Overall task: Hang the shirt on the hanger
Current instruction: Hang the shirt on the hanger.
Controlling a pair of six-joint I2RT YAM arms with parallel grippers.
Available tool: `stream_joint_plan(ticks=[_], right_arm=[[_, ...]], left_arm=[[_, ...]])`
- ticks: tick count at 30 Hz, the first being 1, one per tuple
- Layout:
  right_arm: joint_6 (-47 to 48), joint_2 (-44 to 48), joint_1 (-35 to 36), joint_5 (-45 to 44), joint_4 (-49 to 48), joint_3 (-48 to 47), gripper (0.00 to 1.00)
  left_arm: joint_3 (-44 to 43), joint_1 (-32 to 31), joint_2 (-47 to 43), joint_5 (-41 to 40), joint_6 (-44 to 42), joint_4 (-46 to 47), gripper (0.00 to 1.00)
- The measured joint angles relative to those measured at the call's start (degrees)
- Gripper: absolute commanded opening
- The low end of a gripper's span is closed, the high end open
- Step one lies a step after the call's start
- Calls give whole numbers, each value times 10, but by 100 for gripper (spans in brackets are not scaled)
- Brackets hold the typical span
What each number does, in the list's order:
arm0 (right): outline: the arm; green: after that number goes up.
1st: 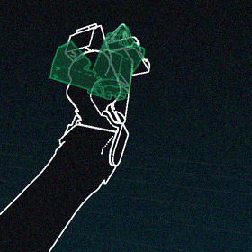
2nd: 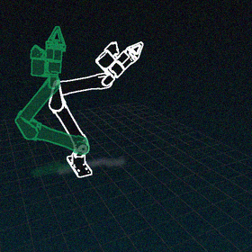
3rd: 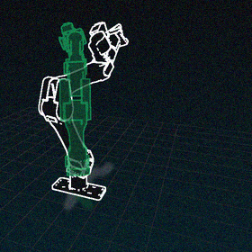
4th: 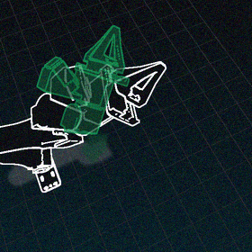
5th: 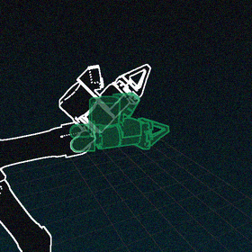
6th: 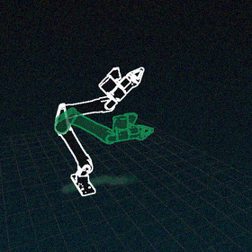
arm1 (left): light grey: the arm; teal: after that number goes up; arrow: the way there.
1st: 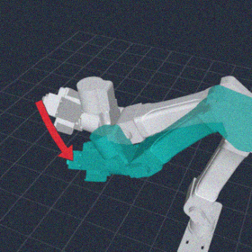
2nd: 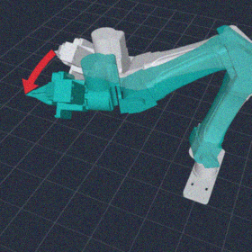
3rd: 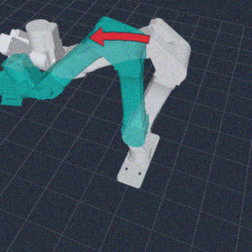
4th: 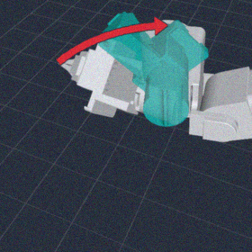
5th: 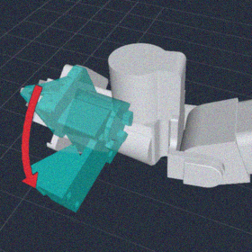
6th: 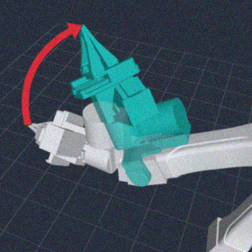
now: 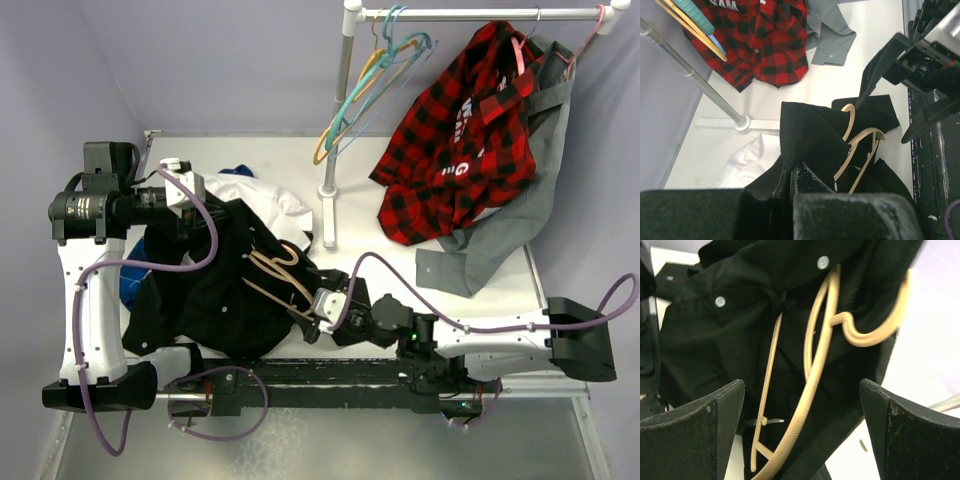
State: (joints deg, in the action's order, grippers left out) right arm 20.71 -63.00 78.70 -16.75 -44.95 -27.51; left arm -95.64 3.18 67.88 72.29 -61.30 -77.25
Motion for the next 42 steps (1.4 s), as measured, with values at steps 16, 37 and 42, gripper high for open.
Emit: stream_joint_plan(ticks=[16, 37, 42], right_arm=[[34, -108, -49, 75, 16, -35, 74], [-4, -188, -122, 203, 70, -103, 0], [-9, -139, -122, 190, 96, -85, 0]], left_arm=[[8, 0, -3, 0, -9, -2, 0], [29, -2, -12, -12, -42, -23, 0], [34, -2, -15, -16, -48, -23, 0]])
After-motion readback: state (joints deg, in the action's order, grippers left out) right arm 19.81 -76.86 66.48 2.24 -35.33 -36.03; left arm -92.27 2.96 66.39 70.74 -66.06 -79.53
